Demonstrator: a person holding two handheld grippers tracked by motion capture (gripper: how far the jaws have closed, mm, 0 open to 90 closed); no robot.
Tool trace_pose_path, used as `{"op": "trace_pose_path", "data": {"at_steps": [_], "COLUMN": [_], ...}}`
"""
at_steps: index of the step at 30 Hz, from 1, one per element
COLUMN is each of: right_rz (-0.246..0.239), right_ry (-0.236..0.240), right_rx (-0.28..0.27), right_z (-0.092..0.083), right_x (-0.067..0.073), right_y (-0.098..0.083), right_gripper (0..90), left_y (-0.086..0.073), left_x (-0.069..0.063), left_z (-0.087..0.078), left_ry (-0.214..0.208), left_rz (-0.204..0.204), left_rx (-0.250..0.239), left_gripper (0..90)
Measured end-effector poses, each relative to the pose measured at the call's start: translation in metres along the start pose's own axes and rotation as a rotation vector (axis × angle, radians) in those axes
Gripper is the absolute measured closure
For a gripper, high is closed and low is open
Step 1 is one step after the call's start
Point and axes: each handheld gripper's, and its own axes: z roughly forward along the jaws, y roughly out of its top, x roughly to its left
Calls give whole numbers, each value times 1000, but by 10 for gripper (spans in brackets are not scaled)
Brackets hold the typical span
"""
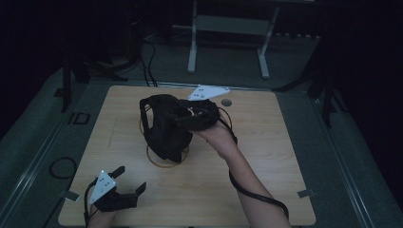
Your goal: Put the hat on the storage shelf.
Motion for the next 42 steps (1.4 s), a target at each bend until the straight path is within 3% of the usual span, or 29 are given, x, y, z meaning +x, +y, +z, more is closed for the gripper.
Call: {"op": "trace_pose_path", "data": {"at_steps": [12, 22, 32, 37, 42], "right_rz": [21, -20, -17, -53, -28], "right_ry": [36, 37, 24, 38, 42], "right_rx": [-11, -10, -18, -23, 8], "right_z": [-28, -41, -55, -60, -61], "right_x": [-8, -4, -4, -2, -2], "right_y": [-24, -59, -89, -112, -135], "right_gripper": [131, 134, 133, 135, 135], "left_y": [0, 0, -1, -1, -2], "left_x": [-1, -3, -2, -3, -3], "left_z": [0, 2, 1, 2, 3], "left_ry": [6, -3, -16, -27, -25], "left_rz": [5, 10, -1, 2, 8], "left_rx": [-2, -2, -6, -1, 5], "left_gripper": [24, 24, 24, 24, 24]}}
